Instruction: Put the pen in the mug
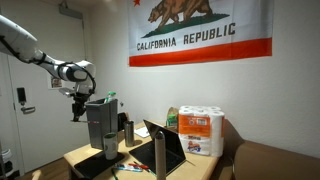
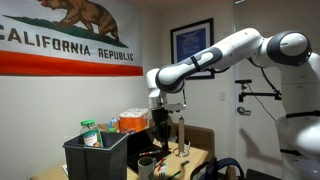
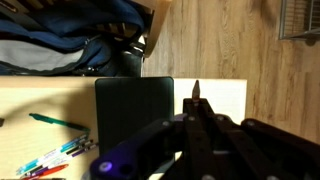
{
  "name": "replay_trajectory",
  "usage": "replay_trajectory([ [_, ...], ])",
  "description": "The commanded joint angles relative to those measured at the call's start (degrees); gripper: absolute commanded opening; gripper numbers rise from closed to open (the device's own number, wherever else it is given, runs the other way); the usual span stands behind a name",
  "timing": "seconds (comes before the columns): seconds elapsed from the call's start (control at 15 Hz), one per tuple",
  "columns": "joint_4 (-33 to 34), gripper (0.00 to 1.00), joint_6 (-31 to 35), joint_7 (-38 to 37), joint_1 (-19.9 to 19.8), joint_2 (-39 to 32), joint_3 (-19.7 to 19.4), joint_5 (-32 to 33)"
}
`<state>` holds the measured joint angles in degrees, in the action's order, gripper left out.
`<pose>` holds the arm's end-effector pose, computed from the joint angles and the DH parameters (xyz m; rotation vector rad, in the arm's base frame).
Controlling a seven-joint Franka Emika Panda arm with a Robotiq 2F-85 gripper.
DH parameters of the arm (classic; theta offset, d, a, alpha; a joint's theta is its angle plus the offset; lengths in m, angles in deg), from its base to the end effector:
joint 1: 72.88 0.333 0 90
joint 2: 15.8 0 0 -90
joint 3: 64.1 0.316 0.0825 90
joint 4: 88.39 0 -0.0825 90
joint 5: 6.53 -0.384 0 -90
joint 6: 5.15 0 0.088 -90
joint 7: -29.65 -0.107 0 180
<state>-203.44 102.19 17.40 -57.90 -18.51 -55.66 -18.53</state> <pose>0.4927 0.2299 0.4196 -2.9809 -0.1709 0.3510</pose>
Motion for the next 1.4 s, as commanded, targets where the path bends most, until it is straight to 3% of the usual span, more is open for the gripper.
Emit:
replay_trajectory([
  [0.0,6.21,0.05,-9.12,1.82,-4.0,-2.32,-0.89,-3.01],
  [0.47,17.34,0.05,-19.87,1.27,-7.48,-11.6,-2.37,-3.27],
  [0.87,20.51,0.05,-20.26,0.76,-6.94,-18.92,-1.99,-3.28],
  [1.33,21.15,0.05,-19.76,0.22,-6.98,-22.23,-2.52,-2.7],
])
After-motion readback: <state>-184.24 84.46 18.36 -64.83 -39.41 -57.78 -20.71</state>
